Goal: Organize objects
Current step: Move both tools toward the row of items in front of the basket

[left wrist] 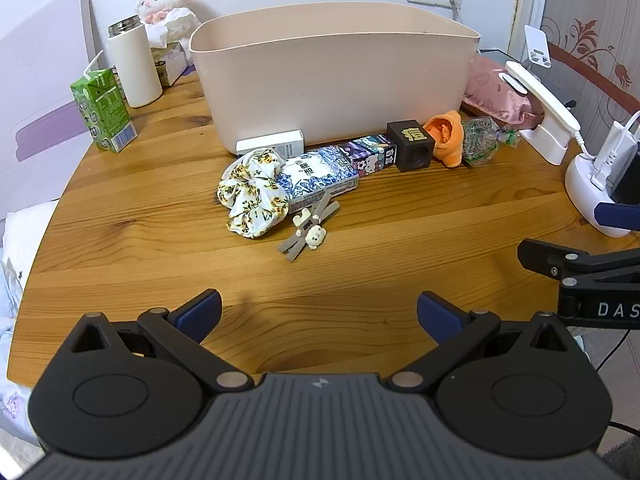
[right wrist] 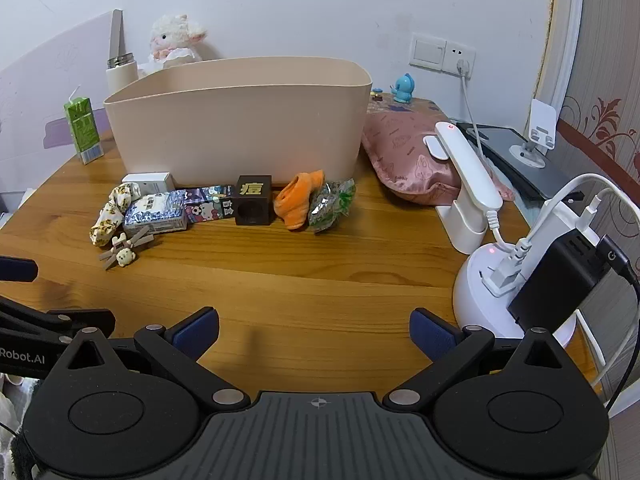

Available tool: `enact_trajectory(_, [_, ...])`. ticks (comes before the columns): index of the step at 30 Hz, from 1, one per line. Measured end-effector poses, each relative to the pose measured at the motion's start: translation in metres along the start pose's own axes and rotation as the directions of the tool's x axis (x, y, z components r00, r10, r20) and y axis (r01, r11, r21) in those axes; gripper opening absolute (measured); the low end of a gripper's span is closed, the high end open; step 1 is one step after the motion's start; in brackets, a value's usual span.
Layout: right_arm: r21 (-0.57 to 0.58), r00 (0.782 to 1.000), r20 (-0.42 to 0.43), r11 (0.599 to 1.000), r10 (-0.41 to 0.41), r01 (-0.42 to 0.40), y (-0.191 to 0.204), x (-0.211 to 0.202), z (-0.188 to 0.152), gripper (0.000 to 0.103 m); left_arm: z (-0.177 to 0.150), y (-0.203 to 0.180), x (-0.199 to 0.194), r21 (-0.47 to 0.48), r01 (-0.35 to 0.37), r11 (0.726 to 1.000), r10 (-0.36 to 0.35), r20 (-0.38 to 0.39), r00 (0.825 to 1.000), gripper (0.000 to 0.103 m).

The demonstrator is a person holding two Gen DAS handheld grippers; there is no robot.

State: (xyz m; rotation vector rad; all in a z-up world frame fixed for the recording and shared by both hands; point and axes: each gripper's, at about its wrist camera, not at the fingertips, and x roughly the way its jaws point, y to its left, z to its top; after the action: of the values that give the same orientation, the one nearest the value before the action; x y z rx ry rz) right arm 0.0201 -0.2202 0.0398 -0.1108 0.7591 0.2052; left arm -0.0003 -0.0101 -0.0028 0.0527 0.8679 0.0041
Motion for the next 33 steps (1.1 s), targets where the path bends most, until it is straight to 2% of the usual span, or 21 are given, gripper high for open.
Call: enact_trajectory(33, [0.021, 1.000, -0.010, 1.000, 0.010, -0.010, -0.0073, 0.0045, -0.0013, 0.103, 0.0026, -0.0007, 0.0006, -0.007, 0.010, 1.000, -0.010, -0.001, 1.000, 0.103])
